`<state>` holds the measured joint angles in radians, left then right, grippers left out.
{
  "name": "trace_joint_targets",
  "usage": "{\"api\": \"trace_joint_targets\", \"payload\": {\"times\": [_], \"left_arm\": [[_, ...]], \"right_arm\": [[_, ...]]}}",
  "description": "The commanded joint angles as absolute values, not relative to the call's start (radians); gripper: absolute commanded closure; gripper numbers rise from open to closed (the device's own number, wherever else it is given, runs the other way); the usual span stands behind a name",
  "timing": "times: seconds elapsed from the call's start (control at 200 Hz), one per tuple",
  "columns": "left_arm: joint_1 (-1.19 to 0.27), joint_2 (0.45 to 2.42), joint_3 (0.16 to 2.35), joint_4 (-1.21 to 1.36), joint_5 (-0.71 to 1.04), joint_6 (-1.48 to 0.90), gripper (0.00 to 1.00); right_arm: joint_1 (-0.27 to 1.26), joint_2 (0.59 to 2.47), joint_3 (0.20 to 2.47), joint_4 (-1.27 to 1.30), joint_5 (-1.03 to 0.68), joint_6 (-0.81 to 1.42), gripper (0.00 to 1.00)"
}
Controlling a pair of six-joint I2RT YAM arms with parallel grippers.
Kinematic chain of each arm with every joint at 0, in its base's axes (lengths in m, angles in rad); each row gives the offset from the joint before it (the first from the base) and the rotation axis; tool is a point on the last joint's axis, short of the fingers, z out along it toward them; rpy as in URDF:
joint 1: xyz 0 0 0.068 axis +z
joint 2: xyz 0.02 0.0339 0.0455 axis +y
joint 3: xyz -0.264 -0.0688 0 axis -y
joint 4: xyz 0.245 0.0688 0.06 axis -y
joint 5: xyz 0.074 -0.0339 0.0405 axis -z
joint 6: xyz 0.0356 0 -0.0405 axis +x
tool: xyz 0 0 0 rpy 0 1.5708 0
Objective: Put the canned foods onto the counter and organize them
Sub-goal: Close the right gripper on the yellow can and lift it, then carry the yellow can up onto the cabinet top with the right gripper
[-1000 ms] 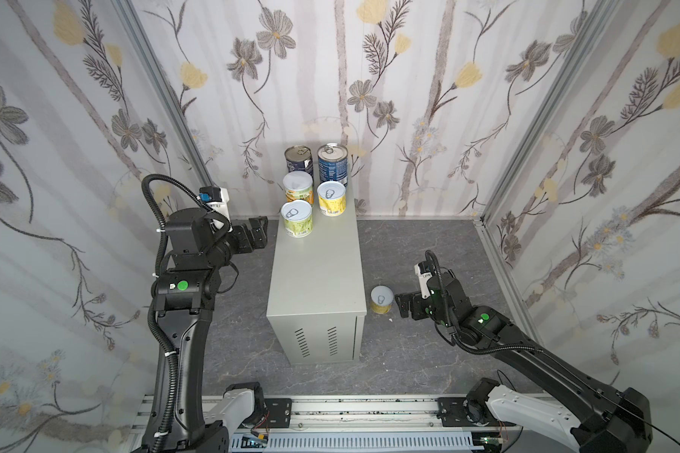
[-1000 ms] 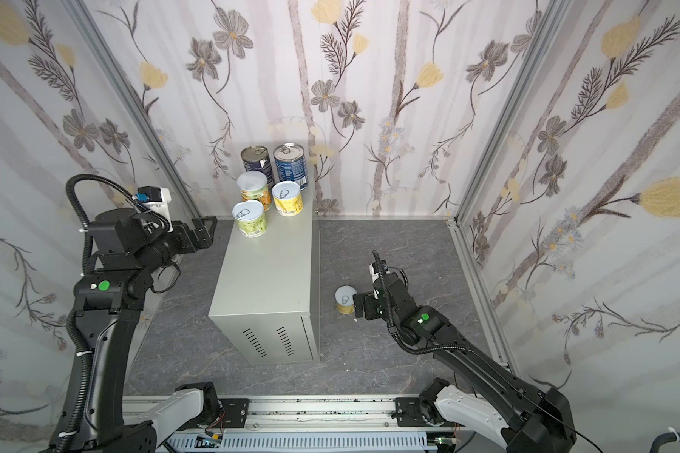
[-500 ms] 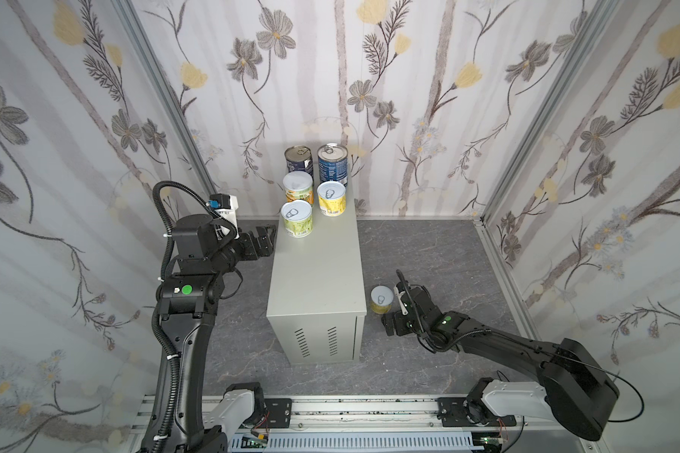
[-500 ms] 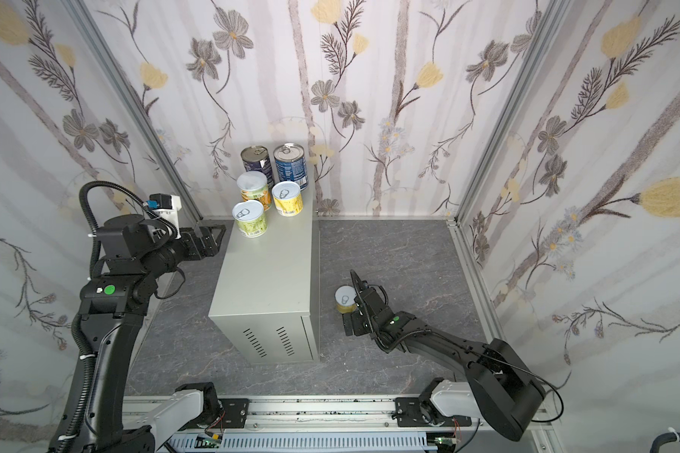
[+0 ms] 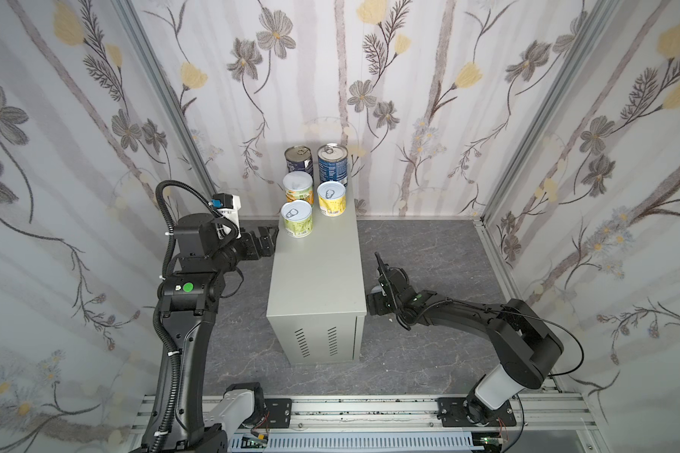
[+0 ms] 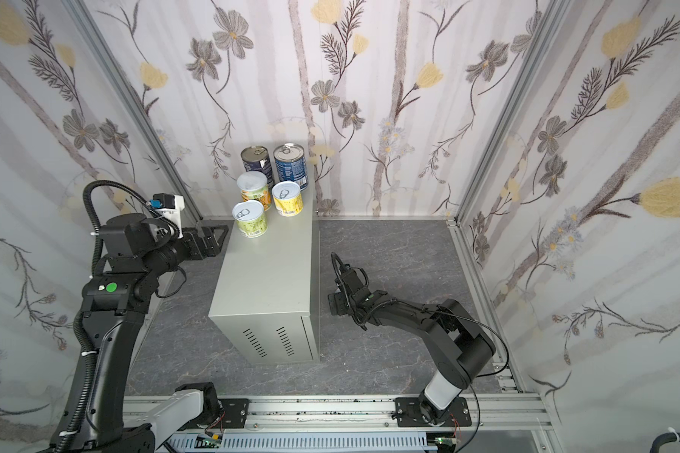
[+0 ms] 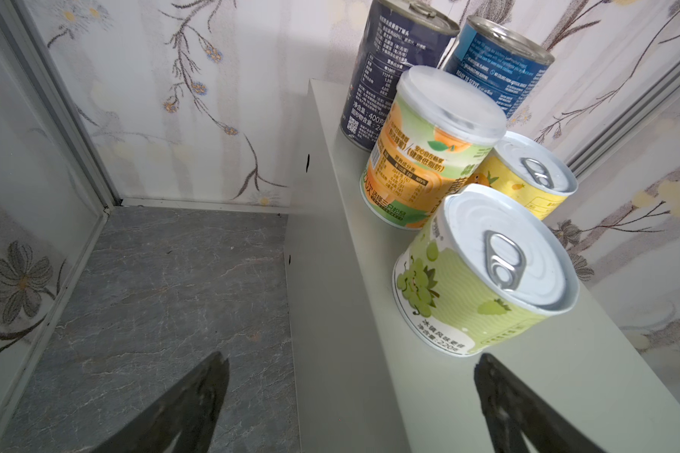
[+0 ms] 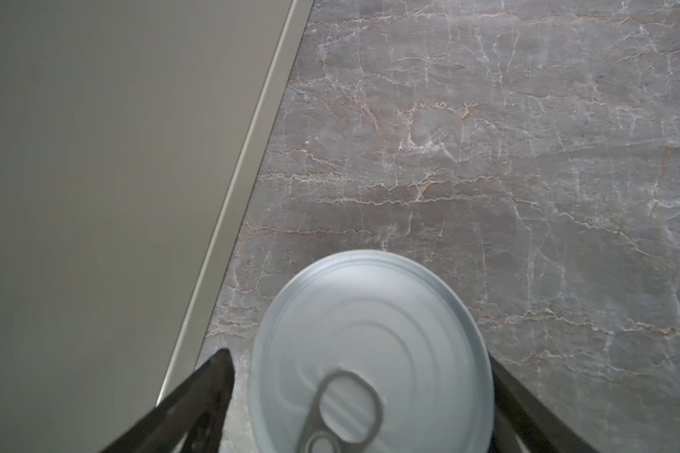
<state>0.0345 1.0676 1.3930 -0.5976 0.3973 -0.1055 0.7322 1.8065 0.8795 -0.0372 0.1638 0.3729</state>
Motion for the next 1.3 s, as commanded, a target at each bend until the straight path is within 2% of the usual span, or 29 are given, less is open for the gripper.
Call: {"api": "trace_joint_targets", "payload": {"times": [0.0, 0.16, 0.34, 0.58, 0.749, 0.909, 1.099, 1.299], "left_arm": [[0.038, 1.071, 1.402, -0.567, 0.409, -0.111, 0.0], [0.041, 1.074, 1.402, -0.565, 0.412, -0.115, 0.0], [0.046, 1.081, 1.414, -0.564, 0.413, -0.119, 0.0], [0.051, 1.088, 1.414, -0.555, 0.439, -0.134, 0.0], [0.054, 1.083, 1.41, -0.555, 0.442, -0.132, 0.0], [0.058, 1.082, 1.41, -0.554, 0.442, -0.13, 0.0], [0.068, 1.082, 1.408, -0.554, 0.443, -0.131, 0.0], [0.08, 1.086, 1.408, -0.54, 0.469, -0.146, 0.0]], "right_arm": [[0.73, 1.823, 0.892, 0.01, 0.187, 0.373, 0.17], [0.729, 1.815, 0.894, 0.002, 0.203, 0.373, 0.28], [0.73, 1.745, 0.905, -0.029, 0.238, 0.354, 0.35], [0.73, 1.604, 0.995, -0.154, 0.288, 0.286, 0.38], [0.729, 1.495, 1.156, -0.276, 0.324, 0.204, 0.38], [0.728, 1.471, 1.359, -0.388, 0.301, 0.118, 0.37], [0.751, 1.52, 1.615, -0.514, 0.232, 0.059, 0.37], [0.861, 1.656, 1.888, -0.643, 0.229, 0.001, 0.37]]}}
